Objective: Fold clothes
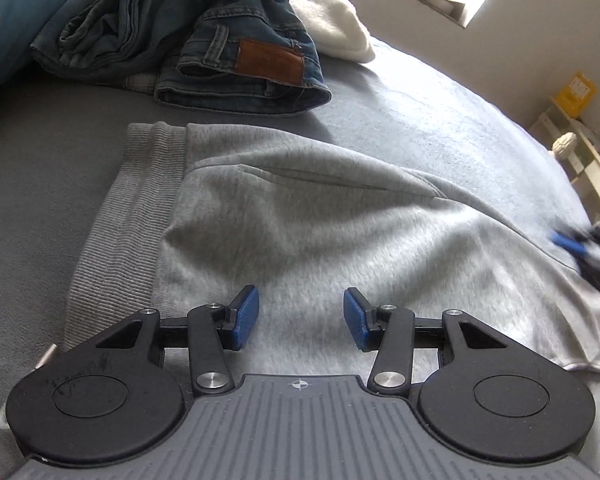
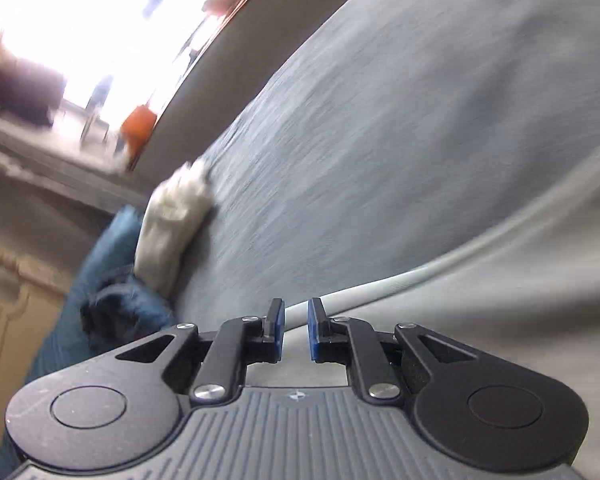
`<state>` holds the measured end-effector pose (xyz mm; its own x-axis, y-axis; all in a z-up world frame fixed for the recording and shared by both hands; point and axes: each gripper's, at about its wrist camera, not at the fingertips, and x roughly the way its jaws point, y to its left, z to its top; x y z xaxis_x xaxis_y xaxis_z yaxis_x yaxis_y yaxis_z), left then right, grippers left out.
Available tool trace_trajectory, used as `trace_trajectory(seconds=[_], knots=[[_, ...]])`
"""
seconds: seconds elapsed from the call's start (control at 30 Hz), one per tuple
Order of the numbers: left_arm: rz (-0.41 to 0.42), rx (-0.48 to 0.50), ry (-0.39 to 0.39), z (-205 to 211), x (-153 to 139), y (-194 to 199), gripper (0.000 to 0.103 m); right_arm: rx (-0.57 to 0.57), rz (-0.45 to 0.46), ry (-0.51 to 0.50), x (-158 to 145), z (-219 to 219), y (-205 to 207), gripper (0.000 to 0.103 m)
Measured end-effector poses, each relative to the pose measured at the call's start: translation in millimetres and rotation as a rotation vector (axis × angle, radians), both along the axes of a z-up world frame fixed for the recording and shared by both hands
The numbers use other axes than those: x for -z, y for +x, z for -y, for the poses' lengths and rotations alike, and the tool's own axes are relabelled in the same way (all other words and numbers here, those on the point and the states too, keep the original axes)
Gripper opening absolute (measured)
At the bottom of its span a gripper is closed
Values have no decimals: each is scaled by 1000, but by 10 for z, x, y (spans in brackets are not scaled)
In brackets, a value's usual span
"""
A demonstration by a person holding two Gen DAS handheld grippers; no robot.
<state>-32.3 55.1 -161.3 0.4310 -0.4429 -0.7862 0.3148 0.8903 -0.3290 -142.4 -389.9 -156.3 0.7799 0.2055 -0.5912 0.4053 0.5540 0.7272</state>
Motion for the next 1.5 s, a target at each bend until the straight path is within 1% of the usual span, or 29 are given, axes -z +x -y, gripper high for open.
trace_trajectory(seconds=[0.1,0.17,0.2,0.23,0.27,0.4,0.43,0.5,0.57,0.6,0.67,0.7,0.73,0.77,0.83,0.87,0.9,0.93,1.0,1.07,1.1,1.13,1.17,1.23,1.3,1.33,1.37,1.4,1.5], knots=[[-3,-17,13,81,13,-3,47,189,-68,36,109,767,-838,16],[5,-26,30,146,2,-28,47,281,-132,69,235,1474,-1235,16],[10,-29,39,176,-9,-38,47,352,-150,56,259,1811,-1437,11],[13,-32,45,199,-13,-40,47,409,-132,52,275,2095,-1616,8],[9,-35,50,220,-13,-45,47,471,-128,32,270,2342,-1765,8],[4,-45,77,291,-24,-56,47,757,-247,-196,46,2955,-2077,14],[3,-48,81,304,-25,-59,47,805,-259,-229,-1,3076,-2138,15],[2,-55,88,326,-27,-64,47,770,-194,-169,-44,3130,-2153,15],[2,-60,103,351,-21,-64,47,621,-128,-103,-56,3012,-1988,18],[3,-60,111,366,-20,-63,47,549,-112,-84,-55,2954,-1889,25],[7,-59,127,396,-20,-61,48,413,-167,-111,-17,2842,-1606,45],[9,-56,134,409,-22,-61,48,360,-205,-145,6,2804,-1471,44],[12,-53,140,419,-23,-58,48,366,-262,-227,27,2827,-1377,43],[12,-52,143,424,-25,-57,48,429,-303,-300,30,2899,-1347,36],[12,-50,145,427,-31,-59,48,573,-396,-438,29,3045,-1311,37],[12,-48,143,419,-35,-66,48,700,-477,-477,8,3119,-1366,43],[12,-46,141,410,-38,-75,48,811,-535,-501,-18,3182,-1441,43],[14,-43,137,398,-39,-83,48,864,-513,-465,-55,3204,-1564,43],[13,-47,133,377,-28,-88,48,857,-361,-296,-128,3165,-1791,43],[10,-52,128,361,-13,-85,48,727,-245,-132,-160,3003,-1902,43],[11,-54,126,360,-11,-80,48,651,-241,-95,-171,2883,-1909,44],[12,-56,124,359,-9,-75,48,591,-274,-80,-171,2781,-1927,45],[14,-58,122,359,-8,-69,48,545,-315,-75,-165,2690,-1955,47],[17,-58,117,351,-8,-61,48,536,-444,-130,-126,2580,-2065,48],[16,-61,112,328,-23,-56,48,629,-606,-265,-105,2557,-2218,47],[16,-63,110,304,-53,-62,48,683,-632,-318,-149,2529,-2307,47],[22,-64,104,268,-98,-80,48,731,-645,-353,-203,2496,-2399,49],[32,-66,98,222,-155,-109,48,756,-618,-335,-277,2444,-2493,49],[41,-96,72,26,-333,-220,48,730,-517,-267,-414,2201,-2641,51]])
